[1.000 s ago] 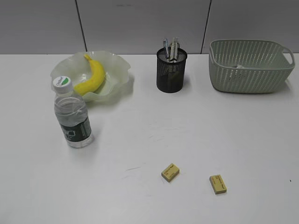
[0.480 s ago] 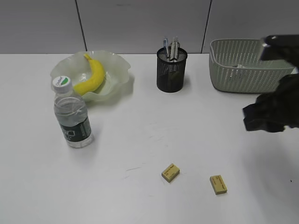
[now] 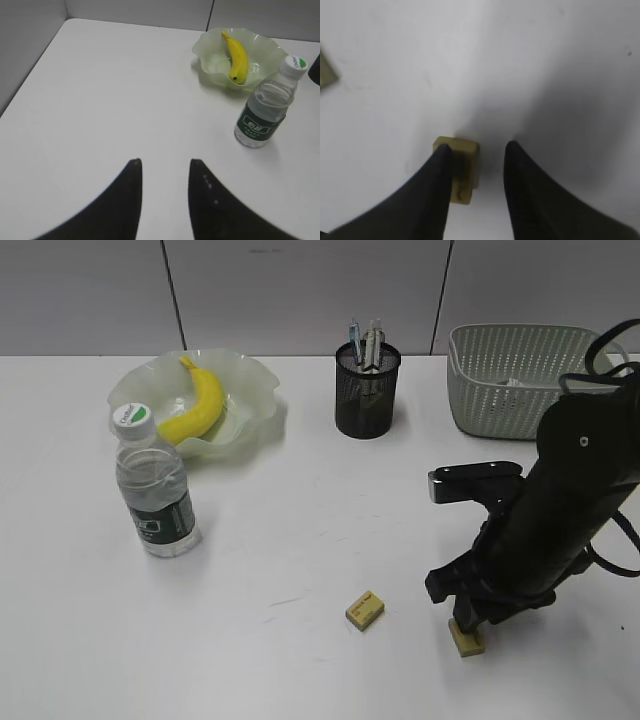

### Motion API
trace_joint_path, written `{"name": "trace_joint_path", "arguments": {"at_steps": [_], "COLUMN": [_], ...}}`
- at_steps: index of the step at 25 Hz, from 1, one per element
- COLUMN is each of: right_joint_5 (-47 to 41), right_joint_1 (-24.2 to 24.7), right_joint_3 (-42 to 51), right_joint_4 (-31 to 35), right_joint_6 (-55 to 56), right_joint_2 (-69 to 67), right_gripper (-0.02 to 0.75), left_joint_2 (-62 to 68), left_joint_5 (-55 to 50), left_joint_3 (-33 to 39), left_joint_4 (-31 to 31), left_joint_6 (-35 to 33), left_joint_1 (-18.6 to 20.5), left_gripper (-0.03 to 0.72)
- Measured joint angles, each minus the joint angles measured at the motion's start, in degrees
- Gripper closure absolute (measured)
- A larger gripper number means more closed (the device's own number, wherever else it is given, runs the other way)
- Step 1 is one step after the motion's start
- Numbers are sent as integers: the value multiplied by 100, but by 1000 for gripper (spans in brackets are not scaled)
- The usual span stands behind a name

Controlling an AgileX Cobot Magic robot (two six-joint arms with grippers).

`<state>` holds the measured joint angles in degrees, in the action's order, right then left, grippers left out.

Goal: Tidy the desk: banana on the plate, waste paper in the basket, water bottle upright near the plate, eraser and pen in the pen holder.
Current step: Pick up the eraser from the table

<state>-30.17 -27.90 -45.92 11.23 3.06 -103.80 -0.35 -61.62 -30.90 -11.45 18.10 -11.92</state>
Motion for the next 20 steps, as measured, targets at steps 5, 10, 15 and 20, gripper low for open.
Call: {"name": "trace_joint_path", "arguments": {"at_steps": [5,10,15,20], "right_joint_5": [50,306,354,322], "right_joint_1": [-147,-366,-378,-378], "right_joint_3": [-55,-43,-43,-43], "right_joint_4": [24,190,210,187], "right_joint_6": [3,7,24,25], "right_joint_2": [-58,-191,-191,-191], "right_gripper": [436,393,327,477], "left_joint_2": [0,0,0,0], "left_joint_5": [0,0,0,0], "left_joint_3": [0,0,0,0], "left_joint_4": [3,7,7,7], "left_joint_6": [0,0,0,0], "left_joint_1": [0,0,0,0], "left_gripper": [451,451,451,451]}}
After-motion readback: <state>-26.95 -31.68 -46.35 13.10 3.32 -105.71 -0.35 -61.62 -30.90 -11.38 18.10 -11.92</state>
